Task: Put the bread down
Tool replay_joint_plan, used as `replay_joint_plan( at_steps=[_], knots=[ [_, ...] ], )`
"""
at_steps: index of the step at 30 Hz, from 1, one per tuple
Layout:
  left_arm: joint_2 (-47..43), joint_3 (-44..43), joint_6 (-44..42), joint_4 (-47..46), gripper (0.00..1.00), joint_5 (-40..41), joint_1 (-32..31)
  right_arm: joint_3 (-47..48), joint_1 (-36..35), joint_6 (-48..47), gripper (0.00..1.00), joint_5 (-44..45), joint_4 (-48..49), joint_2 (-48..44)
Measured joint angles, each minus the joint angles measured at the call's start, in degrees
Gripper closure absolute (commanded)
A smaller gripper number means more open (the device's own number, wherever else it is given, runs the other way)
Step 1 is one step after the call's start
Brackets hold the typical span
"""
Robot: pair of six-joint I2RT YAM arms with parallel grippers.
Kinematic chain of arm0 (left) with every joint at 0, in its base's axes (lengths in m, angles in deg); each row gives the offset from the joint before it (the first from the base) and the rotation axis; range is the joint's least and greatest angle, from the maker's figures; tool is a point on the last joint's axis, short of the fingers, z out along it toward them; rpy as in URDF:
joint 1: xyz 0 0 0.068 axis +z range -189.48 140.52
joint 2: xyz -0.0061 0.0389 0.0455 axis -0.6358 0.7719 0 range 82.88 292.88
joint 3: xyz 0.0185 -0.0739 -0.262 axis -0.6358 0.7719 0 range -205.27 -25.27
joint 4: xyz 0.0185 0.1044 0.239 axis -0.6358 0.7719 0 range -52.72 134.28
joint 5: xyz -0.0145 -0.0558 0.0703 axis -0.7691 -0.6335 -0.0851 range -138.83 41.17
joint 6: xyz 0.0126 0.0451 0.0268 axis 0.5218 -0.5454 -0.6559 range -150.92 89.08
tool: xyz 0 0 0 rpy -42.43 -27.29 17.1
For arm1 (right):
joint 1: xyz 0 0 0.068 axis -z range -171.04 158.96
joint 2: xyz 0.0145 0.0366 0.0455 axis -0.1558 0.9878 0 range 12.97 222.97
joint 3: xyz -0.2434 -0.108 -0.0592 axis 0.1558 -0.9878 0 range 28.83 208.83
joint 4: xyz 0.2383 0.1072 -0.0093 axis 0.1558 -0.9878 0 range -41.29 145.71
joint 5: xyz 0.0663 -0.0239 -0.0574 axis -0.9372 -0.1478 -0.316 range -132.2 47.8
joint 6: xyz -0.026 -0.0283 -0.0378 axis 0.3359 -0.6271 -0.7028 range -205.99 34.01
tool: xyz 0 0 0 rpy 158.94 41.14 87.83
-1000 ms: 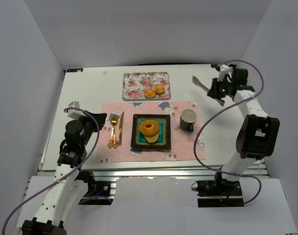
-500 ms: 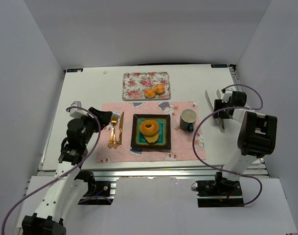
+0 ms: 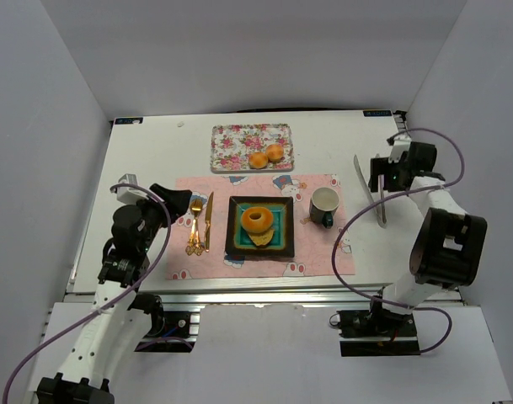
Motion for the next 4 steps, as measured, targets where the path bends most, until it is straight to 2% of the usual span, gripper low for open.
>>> replay_joint_plan(
  at_steps=[4],
  knots=[
    [0.11, -0.02, -0.02, -0.15, 0.17, -0.04, 0.00, 6.93, -0.15, -0.02, 0.10, -1.53, -0.50, -6.14]
  ],
)
